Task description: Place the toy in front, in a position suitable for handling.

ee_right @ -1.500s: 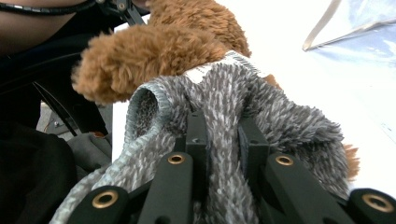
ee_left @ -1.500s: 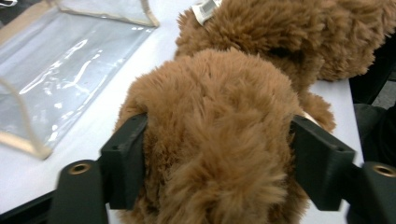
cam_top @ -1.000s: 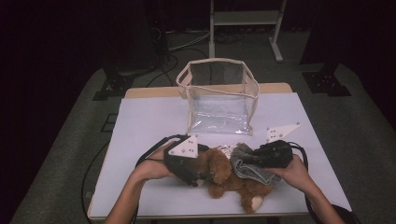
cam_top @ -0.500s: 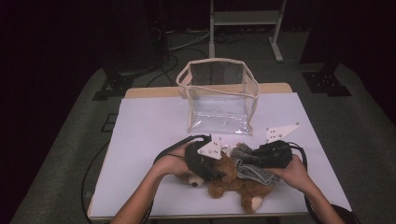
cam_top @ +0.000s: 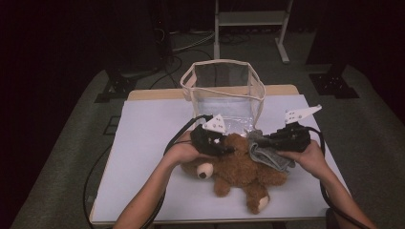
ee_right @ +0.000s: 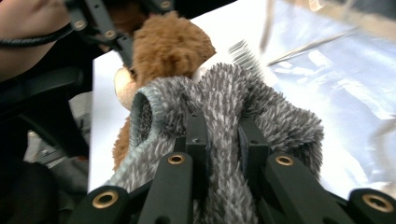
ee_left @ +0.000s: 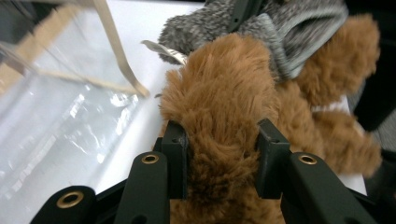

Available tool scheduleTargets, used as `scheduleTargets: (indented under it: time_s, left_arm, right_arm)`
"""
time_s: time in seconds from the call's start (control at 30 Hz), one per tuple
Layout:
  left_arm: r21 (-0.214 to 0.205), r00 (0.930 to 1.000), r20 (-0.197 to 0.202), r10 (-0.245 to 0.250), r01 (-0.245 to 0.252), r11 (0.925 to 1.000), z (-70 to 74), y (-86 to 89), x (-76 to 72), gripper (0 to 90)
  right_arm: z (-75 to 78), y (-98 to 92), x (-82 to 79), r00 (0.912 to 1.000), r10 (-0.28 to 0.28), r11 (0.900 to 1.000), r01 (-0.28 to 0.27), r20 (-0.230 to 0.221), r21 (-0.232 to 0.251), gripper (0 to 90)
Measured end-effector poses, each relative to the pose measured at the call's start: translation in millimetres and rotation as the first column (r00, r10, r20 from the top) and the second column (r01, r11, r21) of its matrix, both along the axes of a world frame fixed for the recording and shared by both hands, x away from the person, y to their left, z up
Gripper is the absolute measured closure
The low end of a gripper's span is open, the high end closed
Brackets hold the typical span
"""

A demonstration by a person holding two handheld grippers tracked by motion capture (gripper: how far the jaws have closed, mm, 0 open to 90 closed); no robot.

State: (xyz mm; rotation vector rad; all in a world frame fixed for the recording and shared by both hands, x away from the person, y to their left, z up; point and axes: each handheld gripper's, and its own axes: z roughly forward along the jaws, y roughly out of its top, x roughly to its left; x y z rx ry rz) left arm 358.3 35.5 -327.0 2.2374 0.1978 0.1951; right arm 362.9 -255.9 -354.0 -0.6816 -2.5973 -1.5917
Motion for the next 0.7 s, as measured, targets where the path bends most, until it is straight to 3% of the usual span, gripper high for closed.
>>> scheduleTargets:
  time_s: [0.07, 0.2, 0.3, 0.47, 0.6, 0.7]
  left_arm:
    - [-0.034, 0.9998, 0.007, 0.017, -0.017, 0.9993, 6.5, -3.0, 4.5, 63.9]
    - [-0.065, 0.9973, 0.050, 0.054, -0.050, 0.9966, 22.0, -7.7, 11.7, 63.8]
    - [-0.044, 0.9946, 0.075, 0.071, -0.068, 0.9967, 23.4, -4.3, 10.9, 63.4]
    - [-0.015, 0.9948, 0.065, 0.078, -0.077, 0.9969, 6.3, 15.4, -1.9, 61.6]
    - [-0.024, 0.9952, 0.044, 0.087, -0.086, 0.9960, -7.5, 39.9, -18.1, 59.9]
    - [-0.031, 0.9958, 0.035, 0.084, -0.083, 0.9961, -14.5, 57.0, -32.2, 58.6]
  right_arm:
    - [10.3, -5.2, 7.3, 0.9996, -0.018, 0.9998, 0.018, 0.021, -0.005, 77.3]
    - [24.0, -7.2, 16.5, 0.9988, -0.030, 0.9994, 0.031, 0.039, -0.017, 77.3]
    - [28.0, -3.8, 22.6, 0.9985, -0.034, 0.9994, 0.034, 0.043, -0.002, 77.3]
    - [12.5, 23.9, 25.7, 0.9996, 0.020, 0.9997, -0.019, 0.021, -0.014, 77.3]
    - [-5.8, 46.3, 21.6, 0.9973, 0.072, 0.9971, -0.073, -0.011, -0.023, 77.3]
    - [-9.7, 58.8, 15.9, 0.9945, 0.103, 0.9945, -0.104, -0.015, -0.017, 77.4]
